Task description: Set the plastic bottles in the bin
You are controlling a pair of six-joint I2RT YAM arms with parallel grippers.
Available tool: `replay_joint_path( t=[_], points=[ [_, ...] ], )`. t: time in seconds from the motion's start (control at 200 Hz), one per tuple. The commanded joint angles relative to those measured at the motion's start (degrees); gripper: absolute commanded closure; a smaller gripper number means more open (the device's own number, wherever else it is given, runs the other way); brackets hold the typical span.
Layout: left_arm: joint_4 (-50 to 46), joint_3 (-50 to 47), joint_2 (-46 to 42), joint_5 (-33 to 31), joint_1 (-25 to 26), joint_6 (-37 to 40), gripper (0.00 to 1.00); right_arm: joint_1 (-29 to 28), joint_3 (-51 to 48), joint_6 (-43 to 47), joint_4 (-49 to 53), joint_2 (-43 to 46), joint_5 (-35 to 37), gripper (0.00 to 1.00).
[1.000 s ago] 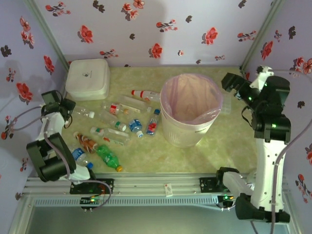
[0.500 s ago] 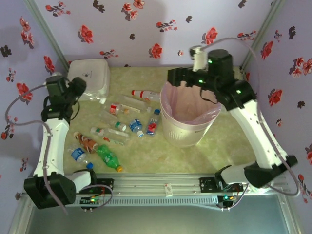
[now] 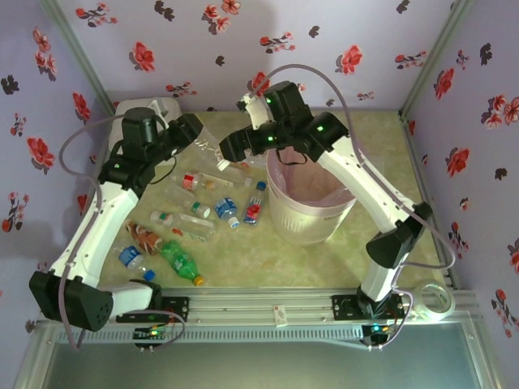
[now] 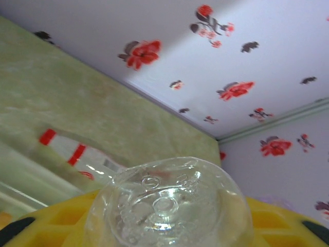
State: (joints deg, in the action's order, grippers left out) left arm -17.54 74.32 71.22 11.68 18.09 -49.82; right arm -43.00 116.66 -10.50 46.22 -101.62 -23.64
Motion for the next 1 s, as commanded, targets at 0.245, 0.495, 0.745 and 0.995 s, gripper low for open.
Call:
replay_joint_path(
  t=[0.245, 0.495, 0.745, 0.995],
  points=[
    [9.41, -1.09, -0.3, 3.87, 4.19, -6.08, 0.56, -2.25, 3.39, -1.67, -2.97, -4.94, -1.9, 0.09],
    [10.41, -2.47, 0.19, 3.88, 5.24, -6.36, 0.57, -2.26, 3.11, -2.09, -4.64, -4.76, -1.46, 0.16],
    [10.99, -3.08, -0.48, 3.74, 5.38, -5.85, 0.55, -2.16, 2.23, -1.76, -5.19, -4.13, -0.36, 0.41],
    [14.24, -5.13, -2.26, 2.59, 5.36, -4.45, 0.17, -2.09, 2.21, -1.8, -5.96, -3.12, -0.2, 0.48]
  ],
)
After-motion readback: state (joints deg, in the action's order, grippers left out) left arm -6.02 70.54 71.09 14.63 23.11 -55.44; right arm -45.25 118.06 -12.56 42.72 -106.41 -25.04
